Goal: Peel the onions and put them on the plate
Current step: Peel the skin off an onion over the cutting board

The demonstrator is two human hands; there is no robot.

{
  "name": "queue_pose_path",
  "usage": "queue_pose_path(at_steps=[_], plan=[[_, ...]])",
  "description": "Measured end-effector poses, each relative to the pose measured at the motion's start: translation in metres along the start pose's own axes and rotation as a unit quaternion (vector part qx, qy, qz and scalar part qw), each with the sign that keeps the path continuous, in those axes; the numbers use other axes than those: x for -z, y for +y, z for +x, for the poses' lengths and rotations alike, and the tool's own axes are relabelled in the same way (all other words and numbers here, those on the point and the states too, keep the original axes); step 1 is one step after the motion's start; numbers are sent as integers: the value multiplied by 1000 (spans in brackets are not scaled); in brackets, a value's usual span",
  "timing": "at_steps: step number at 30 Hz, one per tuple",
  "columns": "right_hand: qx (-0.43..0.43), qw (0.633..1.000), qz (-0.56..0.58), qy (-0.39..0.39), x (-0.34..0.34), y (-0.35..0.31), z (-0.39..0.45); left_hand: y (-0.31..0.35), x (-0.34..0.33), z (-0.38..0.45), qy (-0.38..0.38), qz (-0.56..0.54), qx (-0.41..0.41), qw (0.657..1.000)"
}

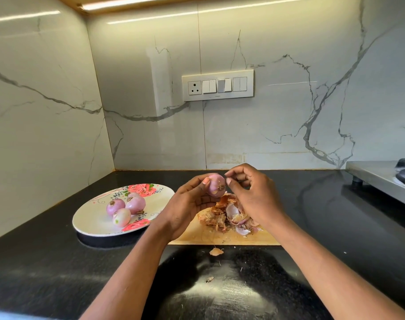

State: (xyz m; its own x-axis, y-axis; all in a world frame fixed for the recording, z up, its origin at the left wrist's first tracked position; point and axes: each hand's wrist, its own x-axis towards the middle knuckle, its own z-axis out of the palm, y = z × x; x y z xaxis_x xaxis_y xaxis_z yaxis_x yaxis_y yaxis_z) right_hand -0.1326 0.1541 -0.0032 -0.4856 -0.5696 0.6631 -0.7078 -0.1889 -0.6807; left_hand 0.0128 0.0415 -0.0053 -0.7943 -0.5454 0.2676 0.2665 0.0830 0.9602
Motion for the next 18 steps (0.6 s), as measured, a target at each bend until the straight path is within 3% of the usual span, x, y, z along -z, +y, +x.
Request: queue_pose_path(at_steps=[9,14,18], plan=[[-26,999,5,-22,4,-6,-3,1,2,1,54,-50,3,997],[-9,997,-74,-37,2,3,-2,1,3,1,64,-43,-4,997],[14,998,-48,-39,1,1,-3,2,3,1,66,-42,-10,997]])
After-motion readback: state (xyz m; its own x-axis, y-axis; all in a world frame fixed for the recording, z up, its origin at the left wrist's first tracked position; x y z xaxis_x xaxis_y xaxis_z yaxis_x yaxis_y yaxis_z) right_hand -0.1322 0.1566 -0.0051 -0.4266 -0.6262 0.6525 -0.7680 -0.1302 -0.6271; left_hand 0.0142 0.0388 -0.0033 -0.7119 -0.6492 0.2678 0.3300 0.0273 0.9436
